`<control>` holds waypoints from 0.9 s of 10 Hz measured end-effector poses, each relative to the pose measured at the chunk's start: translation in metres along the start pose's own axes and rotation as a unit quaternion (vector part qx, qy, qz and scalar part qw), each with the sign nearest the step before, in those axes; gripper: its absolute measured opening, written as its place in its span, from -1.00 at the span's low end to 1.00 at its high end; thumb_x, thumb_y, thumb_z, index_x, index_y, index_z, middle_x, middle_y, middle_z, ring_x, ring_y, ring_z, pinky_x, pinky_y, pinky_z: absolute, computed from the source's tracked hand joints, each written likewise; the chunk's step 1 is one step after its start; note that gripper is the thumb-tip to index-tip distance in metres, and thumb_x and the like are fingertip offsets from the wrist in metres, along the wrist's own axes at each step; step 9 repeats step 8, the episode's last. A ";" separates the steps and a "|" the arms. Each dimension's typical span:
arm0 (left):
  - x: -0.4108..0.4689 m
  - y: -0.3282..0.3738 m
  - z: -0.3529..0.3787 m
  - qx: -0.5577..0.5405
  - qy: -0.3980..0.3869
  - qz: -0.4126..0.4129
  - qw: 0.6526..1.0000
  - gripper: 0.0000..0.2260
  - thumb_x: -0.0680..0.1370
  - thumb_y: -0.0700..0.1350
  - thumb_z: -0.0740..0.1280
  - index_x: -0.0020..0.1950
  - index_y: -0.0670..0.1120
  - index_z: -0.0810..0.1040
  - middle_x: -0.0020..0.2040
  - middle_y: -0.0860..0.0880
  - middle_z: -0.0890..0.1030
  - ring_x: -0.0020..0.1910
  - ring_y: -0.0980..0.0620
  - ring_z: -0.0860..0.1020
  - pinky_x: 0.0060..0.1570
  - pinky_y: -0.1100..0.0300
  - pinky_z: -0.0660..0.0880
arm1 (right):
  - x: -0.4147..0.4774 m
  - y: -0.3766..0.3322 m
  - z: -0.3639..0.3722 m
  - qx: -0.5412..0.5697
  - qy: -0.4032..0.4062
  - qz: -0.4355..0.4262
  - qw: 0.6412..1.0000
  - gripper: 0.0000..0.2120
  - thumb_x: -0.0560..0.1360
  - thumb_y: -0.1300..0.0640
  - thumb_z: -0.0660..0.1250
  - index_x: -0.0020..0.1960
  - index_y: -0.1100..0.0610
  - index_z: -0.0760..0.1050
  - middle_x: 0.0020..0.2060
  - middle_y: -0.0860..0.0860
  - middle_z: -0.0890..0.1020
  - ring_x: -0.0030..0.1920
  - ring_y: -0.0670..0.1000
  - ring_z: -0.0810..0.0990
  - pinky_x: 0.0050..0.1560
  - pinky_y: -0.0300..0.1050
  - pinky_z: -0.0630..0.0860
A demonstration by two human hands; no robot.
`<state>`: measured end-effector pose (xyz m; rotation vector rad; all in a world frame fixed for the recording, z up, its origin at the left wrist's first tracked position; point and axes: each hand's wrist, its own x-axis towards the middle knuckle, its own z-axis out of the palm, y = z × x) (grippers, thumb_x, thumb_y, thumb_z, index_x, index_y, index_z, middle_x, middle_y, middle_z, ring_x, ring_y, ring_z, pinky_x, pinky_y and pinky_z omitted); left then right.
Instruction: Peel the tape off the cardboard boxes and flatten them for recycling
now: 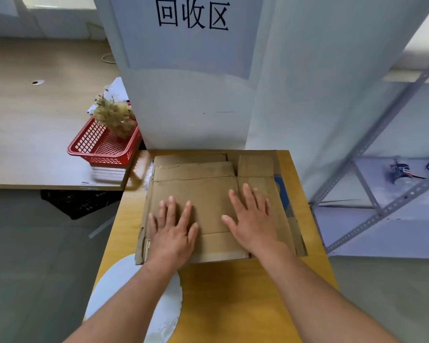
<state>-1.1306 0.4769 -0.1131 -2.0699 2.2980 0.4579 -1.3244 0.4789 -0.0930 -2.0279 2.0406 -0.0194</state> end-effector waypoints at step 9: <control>0.013 -0.016 -0.038 -0.004 -0.071 0.075 0.995 -0.45 0.63 0.25 -0.08 0.59 0.10 -0.04 0.60 -0.08 -0.06 0.56 -0.11 -0.05 0.52 -0.08 -0.06 | 0.007 -0.044 -0.016 -0.027 -0.042 0.041 0.998 -0.37 0.59 -0.11 0.14 0.56 -0.01 -0.05 0.55 0.08 -0.14 0.54 0.17 -0.09 0.50 0.17 -0.03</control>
